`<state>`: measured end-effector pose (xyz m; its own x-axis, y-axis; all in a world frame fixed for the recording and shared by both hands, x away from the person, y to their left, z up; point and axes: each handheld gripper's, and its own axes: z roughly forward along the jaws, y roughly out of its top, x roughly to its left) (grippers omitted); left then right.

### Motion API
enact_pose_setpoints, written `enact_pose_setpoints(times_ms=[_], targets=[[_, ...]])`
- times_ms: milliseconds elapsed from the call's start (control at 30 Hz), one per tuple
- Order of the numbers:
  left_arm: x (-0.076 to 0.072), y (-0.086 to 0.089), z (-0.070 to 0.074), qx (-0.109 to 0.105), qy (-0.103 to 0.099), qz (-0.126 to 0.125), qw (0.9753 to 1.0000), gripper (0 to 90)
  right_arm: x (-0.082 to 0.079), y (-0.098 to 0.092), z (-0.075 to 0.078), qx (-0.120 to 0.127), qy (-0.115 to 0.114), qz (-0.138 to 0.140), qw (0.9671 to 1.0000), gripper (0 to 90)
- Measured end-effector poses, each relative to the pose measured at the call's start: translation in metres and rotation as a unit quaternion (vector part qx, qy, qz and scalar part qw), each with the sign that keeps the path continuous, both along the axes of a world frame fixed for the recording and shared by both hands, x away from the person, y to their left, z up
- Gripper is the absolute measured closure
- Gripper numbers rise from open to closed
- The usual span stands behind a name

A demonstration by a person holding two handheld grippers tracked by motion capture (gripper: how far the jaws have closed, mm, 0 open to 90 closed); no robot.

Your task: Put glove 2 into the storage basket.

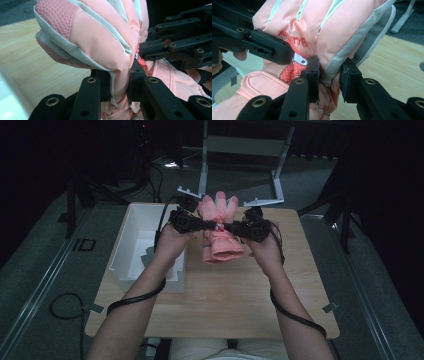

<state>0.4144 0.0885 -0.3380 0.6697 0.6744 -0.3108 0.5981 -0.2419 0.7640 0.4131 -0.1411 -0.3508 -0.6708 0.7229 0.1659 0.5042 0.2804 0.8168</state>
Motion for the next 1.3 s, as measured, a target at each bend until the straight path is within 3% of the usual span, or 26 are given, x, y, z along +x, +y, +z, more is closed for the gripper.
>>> enact_pose_setpoints(times_ms=[133,167,267,633,733,900,933,1033,1300], targets=[[-0.001,0.01,0.01,0.008,-0.005,0.006,0.9999,76.0,0.001,0.012,0.01,-0.001,-0.006,0.003,1.0,71.2],[-0.004,0.019,0.016,0.015,-0.008,0.014,0.9998,76.0,0.002,0.015,0.012,0.0,-0.006,0.005,1.0,71.2],[-0.007,0.032,0.021,0.022,-0.01,0.025,0.9994,76.0,0.004,0.035,0.019,0.002,-0.008,0.016,0.9998,71.3],[-0.021,0.081,0.025,0.027,-0.006,0.064,0.9976,75.9,0.007,0.093,0.023,-0.004,-0.006,0.054,0.9985,71.3],[-0.026,0.106,0.021,0.026,-0.007,0.083,0.9961,75.9,0.009,0.116,0.022,-0.009,-0.005,0.067,0.9977,71.3],[-0.028,0.13,0.012,0.013,-0.002,0.102,0.9947,75.9,0.013,0.146,0.017,-0.025,-0.005,0.082,0.9963,71.3],[-0.026,0.142,0.003,0.007,0.002,0.111,0.9937,75.9,0.015,0.156,0.013,-0.032,-0.004,0.084,0.996,71.4],[-0.023,0.152,-0.012,-0.008,0.011,0.124,0.9923,75.9,0.02,0.17,0.006,-0.048,-0.003,0.086,0.9951,71.4],[-0.006,0.161,-0.065,-0.025,0.046,0.145,0.988,75.8,0.038,0.189,-0.035,-0.092,0.022,0.085,0.9918,71.7]])
